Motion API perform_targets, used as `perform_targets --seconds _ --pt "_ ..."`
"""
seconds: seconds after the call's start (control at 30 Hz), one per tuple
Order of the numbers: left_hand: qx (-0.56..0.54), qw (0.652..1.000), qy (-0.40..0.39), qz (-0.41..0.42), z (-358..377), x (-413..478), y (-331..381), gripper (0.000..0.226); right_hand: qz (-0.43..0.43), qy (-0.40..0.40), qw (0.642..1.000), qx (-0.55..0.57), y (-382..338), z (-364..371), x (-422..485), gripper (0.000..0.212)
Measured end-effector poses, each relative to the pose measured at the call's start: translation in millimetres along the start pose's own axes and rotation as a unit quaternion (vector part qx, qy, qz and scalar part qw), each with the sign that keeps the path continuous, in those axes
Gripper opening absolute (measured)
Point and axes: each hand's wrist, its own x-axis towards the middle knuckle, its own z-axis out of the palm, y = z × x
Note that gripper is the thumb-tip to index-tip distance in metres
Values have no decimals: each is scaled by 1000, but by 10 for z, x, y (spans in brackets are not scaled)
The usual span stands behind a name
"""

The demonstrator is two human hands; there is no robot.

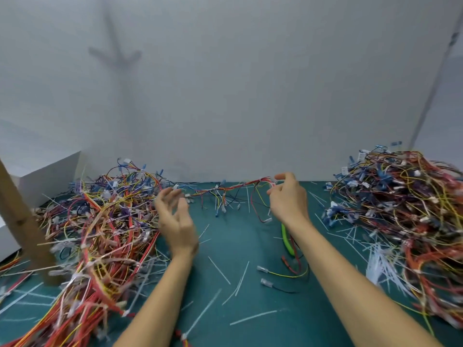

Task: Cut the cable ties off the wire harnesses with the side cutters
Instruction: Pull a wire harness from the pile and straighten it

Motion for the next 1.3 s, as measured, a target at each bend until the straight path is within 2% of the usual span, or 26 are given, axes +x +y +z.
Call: perform_targets --seconds 0.1,0.2,0.3,0.4,0.47,0.5,0.53,0.6,0.67,0.77,0.83,0.97,1.07,1.13,1.2,1.3 --pt "65 989 -106 77 -418 102 56 38 10 -4 1000 10 -38 40 13 35" --pt "142 959 -203 135 -734 132 116 38 43 -25 998 29 -72 106 9 26" --pt "205 935 -250 146 -865 148 140 35 76 -24 994 70 -71 169 19 31" --pt "228 930 -264 114 -670 150 154 19 64 -3 995 75 -46 214 14 44" --pt "193 942 -274 11 -332 152 212 16 35 -8 997 71 -64 217 -2 37" --pt "151 946 -274 -85 -131 157 256 18 16 -13 997 71 -83 218 -17 32" --pt "101 937 -269 -199 70 166 300 22 -8 -15 997 76 -108 220 -43 25" --pt "-2 877 -271 -397 429 200 355 40 -71 -12 993 90 -167 227 -119 13" --pt "-93 822 -269 -494 704 274 363 52 -145 -3 984 101 -207 222 -208 10" --pt "-191 799 -207 -532 967 452 329 47 -237 -18 963 123 -201 183 -338 11" --pt "-191 811 -180 -523 1062 559 333 42 -287 -34 951 112 -142 180 -393 10" --pt "-100 876 -176 -439 1081 669 375 32 -319 -36 943 82 25 259 -402 19" --pt "-53 910 -211 -352 1063 698 484 26 -274 -65 958 54 96 313 -341 17" --pt "-61 919 -242 -305 1050 698 579 22 -238 -113 965 2 134 355 -282 14" --pt "-22 928 -285 -241 1029 678 661 24 -201 -168 963 -58 130 393 -242 13" --pt "15 929 -334 -156 1007 615 767 32 -158 -215 961 -67 45 387 -202 7"
